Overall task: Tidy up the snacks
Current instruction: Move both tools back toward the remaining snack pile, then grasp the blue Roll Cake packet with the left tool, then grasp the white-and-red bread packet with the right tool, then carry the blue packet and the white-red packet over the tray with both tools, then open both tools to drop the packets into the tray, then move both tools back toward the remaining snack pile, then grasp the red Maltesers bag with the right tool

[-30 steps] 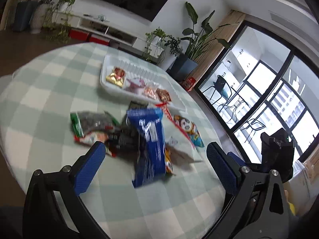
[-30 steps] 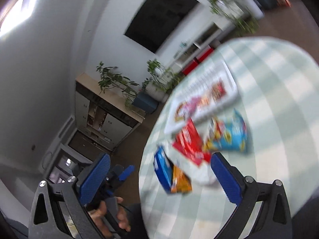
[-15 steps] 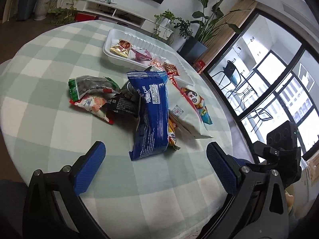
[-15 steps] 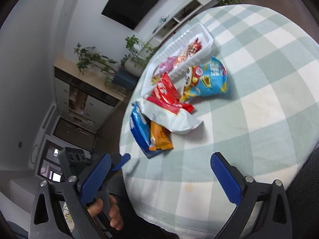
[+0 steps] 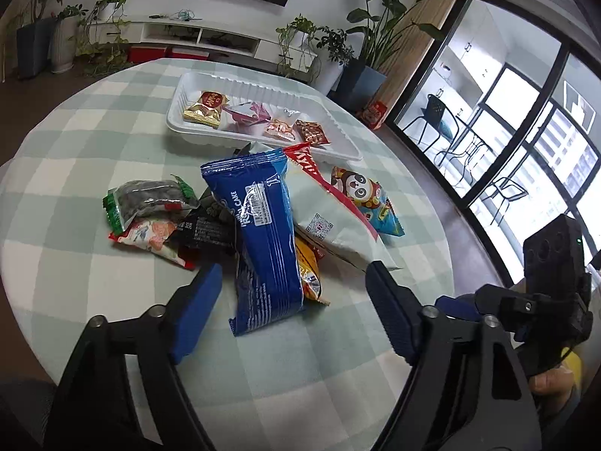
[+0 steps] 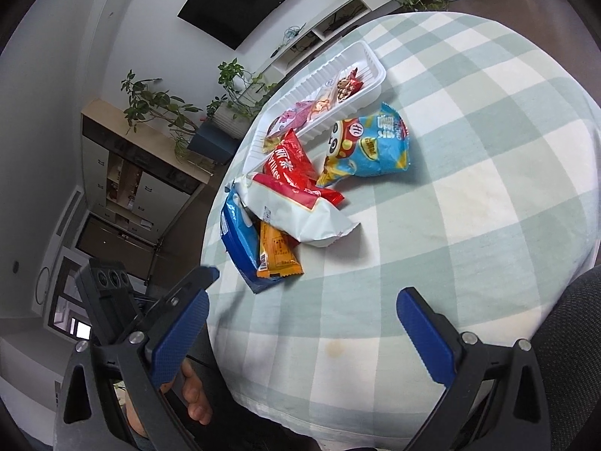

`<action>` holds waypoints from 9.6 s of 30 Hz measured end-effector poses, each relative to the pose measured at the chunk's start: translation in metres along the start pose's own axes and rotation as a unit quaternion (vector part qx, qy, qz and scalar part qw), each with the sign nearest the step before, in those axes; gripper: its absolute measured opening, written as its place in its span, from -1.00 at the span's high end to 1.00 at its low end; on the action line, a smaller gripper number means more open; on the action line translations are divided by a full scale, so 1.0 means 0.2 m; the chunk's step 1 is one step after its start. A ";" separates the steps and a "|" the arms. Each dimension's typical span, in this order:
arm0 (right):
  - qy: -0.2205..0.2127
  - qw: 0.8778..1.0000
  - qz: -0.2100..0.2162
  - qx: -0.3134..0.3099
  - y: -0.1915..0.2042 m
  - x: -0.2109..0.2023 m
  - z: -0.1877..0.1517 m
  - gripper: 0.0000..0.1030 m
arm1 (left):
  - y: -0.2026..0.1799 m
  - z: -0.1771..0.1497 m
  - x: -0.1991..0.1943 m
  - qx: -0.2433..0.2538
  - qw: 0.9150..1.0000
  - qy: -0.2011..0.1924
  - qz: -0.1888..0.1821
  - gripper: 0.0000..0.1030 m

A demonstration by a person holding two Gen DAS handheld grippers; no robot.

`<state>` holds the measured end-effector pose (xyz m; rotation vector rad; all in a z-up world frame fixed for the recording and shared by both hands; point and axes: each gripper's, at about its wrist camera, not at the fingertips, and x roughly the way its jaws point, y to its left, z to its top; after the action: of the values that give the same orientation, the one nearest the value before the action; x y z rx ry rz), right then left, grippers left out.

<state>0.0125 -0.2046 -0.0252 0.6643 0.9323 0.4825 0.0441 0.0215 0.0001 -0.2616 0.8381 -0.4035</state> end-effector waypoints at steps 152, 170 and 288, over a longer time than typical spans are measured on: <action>0.030 0.989 -0.044 -0.139 0.21 0.62 1.32 0.61 | 0.55 1.34 0.78 0.045 0.992 0.119 -0.003 0.49; 0.104 0.981 -0.105 -0.125 0.06 0.96 1.18 0.62 | 0.47 1.23 1.08 0.081 0.984 0.159 0.022 0.49; 0.087 0.949 -0.209 -0.221 0.38 0.81 0.49 -0.12 | 0.33 0.31 -0.11 0.066 0.998 -0.004 0.020 -0.69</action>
<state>0.1729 -0.0779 -0.0233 0.0102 1.0536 0.3548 0.0938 0.0934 0.0296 -0.1245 0.8043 -0.4188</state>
